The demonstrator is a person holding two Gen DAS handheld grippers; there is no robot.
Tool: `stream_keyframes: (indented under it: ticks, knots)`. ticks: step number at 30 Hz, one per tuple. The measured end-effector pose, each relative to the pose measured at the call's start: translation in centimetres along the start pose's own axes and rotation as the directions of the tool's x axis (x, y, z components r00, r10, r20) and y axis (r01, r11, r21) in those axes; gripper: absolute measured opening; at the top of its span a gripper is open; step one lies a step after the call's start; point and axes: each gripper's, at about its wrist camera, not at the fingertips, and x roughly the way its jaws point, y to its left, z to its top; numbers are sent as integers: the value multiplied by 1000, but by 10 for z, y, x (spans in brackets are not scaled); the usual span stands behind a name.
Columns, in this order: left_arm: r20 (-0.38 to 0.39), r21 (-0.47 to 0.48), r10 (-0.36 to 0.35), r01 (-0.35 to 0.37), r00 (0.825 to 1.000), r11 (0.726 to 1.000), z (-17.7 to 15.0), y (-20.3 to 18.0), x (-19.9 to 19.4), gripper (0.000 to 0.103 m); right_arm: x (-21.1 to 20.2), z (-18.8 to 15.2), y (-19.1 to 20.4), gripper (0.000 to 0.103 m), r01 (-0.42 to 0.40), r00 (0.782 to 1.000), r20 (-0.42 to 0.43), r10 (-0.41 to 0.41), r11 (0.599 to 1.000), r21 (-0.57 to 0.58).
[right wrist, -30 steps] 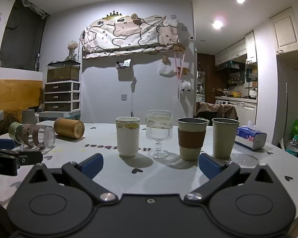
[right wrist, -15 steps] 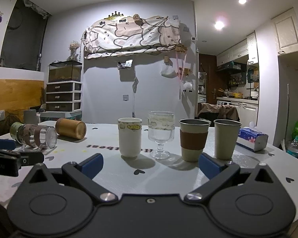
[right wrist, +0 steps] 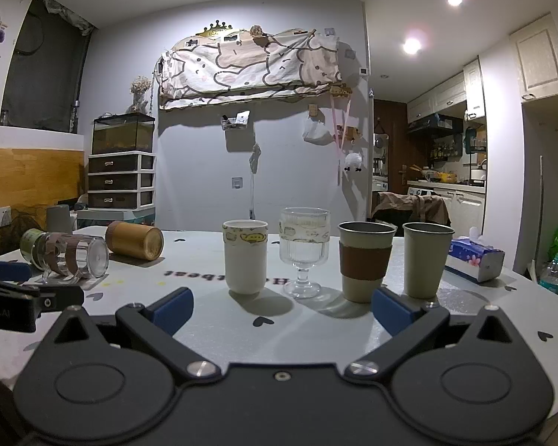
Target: Flip cup upright
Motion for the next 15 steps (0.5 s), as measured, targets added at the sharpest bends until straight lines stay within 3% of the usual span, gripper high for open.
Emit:
stream_keyframes:
  ticks: [15]
  knots:
    - [1,0,2,-2,1000,1000,0,0,0,103,2,1,4,103,-6,1000,2,6,1000,-2]
